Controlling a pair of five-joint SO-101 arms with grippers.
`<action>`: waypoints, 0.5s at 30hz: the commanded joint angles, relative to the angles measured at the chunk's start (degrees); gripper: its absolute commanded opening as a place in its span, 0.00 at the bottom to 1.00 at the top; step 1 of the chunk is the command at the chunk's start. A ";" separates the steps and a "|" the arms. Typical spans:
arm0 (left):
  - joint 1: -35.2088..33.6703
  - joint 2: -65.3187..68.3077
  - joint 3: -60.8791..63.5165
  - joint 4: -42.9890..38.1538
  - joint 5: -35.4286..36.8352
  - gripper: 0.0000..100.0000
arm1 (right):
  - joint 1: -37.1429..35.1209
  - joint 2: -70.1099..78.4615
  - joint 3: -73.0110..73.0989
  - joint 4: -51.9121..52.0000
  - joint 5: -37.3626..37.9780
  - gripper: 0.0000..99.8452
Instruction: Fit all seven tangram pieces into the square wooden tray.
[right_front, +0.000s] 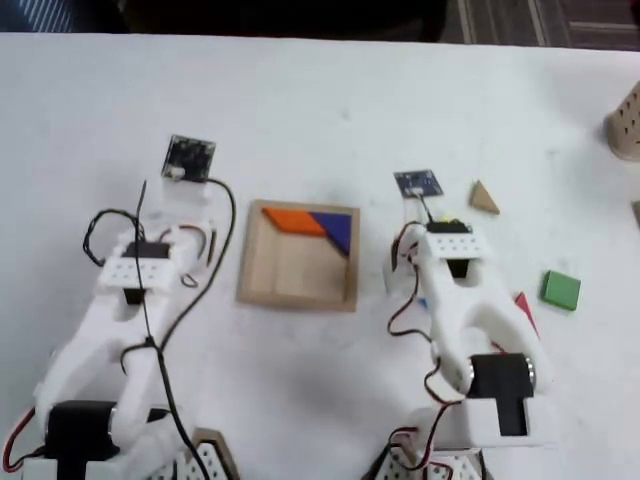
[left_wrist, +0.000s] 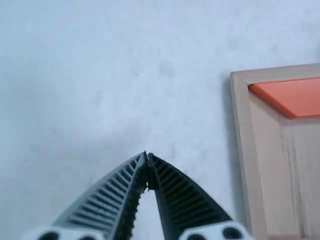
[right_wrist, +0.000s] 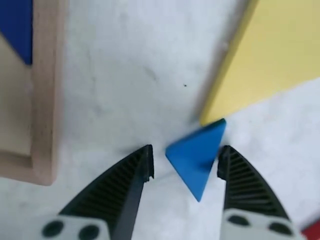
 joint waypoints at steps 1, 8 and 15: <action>-0.66 -2.68 -0.53 -1.85 0.09 0.03 | 1.45 3.21 -5.10 2.59 -0.44 0.21; -0.57 -2.68 -0.53 -1.85 0.00 0.03 | 3.91 4.09 -6.51 2.95 -0.79 0.21; -0.66 -2.68 -0.62 -1.85 0.00 0.03 | 5.41 4.09 -6.33 3.74 -0.88 0.13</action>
